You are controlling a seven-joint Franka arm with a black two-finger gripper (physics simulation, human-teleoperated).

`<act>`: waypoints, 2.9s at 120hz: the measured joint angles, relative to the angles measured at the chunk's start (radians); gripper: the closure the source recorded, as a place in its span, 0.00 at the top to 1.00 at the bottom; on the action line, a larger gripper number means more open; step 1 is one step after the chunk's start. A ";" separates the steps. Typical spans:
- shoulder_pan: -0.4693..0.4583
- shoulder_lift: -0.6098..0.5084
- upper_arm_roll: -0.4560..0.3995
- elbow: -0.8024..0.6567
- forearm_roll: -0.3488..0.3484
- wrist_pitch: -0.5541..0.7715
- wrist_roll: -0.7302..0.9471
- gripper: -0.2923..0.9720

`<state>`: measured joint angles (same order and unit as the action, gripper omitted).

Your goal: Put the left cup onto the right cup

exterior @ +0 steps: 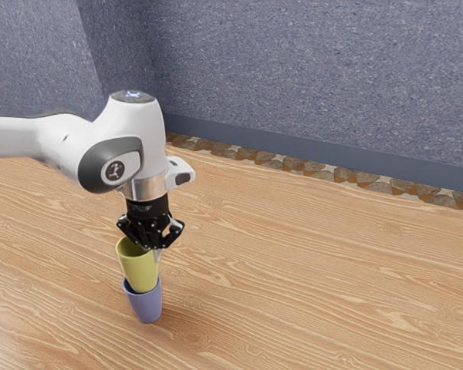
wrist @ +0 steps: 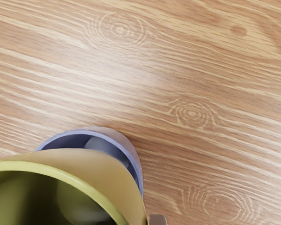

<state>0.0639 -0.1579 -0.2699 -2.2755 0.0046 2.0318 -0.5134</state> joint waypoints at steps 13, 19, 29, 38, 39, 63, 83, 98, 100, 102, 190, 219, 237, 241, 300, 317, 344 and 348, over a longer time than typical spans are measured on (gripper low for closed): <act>0.001 0.000 0.000 -0.001 0.000 0.005 0.000 0.15; 0.001 0.000 0.000 -0.001 0.000 0.006 0.000 0.15; 0.001 0.000 0.000 -0.001 0.000 0.008 0.000 0.15; 0.002 0.000 0.000 -0.001 -0.002 0.009 0.001 0.20; 0.002 0.000 0.000 -0.001 -0.002 0.009 0.001 0.21; 0.002 0.000 0.000 -0.001 -0.005 0.010 0.007 0.53; 0.002 0.000 0.000 -0.001 -0.006 0.011 0.010 0.66; 0.002 0.000 0.000 -0.001 -0.006 0.011 0.012 0.71; 0.002 0.000 0.000 -0.001 -0.006 0.011 0.012 0.71; 0.002 0.000 0.000 -0.001 -0.006 0.011 0.013 0.72; 0.002 0.002 0.000 -0.001 -0.006 0.010 0.019 0.77; 0.002 0.005 0.000 -0.001 -0.006 0.011 0.019 0.77; 0.002 0.001 0.000 -0.001 -0.006 0.007 0.020 0.77; 0.002 0.000 0.000 -0.001 -0.006 0.006 0.020 0.77; 0.002 -0.016 0.000 0.025 -0.006 -0.024 0.022 0.77; 0.002 -0.016 0.001 0.049 -0.006 -0.034 0.026 0.77; 0.001 -0.012 0.005 0.107 -0.003 -0.062 0.038 0.77; 0.002 -0.010 0.009 0.117 -0.003 -0.067 0.041 0.77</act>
<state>0.0656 -0.1676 -0.2609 -2.1586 0.0020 1.9653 -0.4727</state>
